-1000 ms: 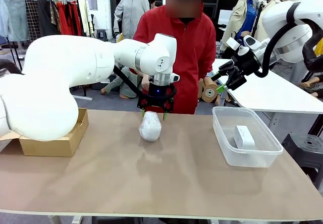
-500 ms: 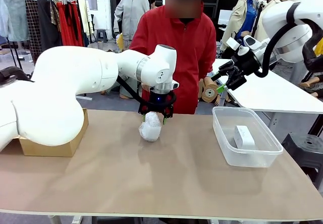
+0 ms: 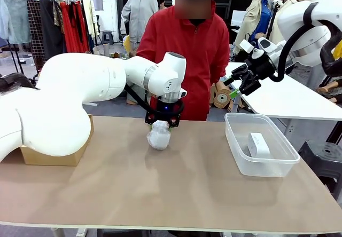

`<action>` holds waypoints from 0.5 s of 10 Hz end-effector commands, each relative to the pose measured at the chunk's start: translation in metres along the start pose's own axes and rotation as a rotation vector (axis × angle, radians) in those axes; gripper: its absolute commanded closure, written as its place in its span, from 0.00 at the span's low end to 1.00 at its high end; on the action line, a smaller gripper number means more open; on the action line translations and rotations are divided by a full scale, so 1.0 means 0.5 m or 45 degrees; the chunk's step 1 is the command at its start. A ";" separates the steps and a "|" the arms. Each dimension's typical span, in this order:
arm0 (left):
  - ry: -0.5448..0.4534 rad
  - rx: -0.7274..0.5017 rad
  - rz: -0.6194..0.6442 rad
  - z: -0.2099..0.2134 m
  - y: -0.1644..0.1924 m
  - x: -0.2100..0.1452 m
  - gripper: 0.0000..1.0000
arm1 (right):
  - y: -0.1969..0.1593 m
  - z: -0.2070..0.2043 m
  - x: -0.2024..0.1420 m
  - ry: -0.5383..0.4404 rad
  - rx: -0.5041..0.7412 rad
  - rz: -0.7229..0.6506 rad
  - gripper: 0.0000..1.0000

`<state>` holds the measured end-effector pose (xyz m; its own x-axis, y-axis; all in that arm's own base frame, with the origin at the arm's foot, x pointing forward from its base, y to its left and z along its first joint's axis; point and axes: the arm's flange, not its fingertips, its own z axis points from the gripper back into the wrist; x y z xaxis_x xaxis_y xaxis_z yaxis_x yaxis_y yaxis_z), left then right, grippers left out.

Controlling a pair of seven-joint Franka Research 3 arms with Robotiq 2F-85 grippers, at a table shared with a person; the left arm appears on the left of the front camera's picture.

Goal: Separate and place wrapped and unwrapped clocks.
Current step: Pick up the Digital clock indicated by the person.

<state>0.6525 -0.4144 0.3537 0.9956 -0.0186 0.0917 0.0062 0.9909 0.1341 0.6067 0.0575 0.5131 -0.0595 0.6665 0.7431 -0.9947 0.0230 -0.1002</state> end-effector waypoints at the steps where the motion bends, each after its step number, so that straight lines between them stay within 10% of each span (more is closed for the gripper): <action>1: -0.020 0.047 0.043 -0.003 -0.005 -0.009 0.49 | -0.001 0.000 0.001 -0.007 -0.003 0.017 0.00; 3: -0.012 0.051 0.041 -0.005 -0.008 -0.014 0.89 | -0.001 0.000 0.001 -0.007 -0.003 0.017 0.00; 5: 0.004 0.053 0.036 0.006 0.003 -0.019 1.00 | -0.001 0.000 0.001 -0.007 -0.003 0.017 0.00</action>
<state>0.6490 -0.4182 0.3530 0.9956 -0.0090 0.0932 -0.0046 0.9896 0.1439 0.6067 0.0575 0.5131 -0.0595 0.6665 0.7431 -0.9947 0.0230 -0.1003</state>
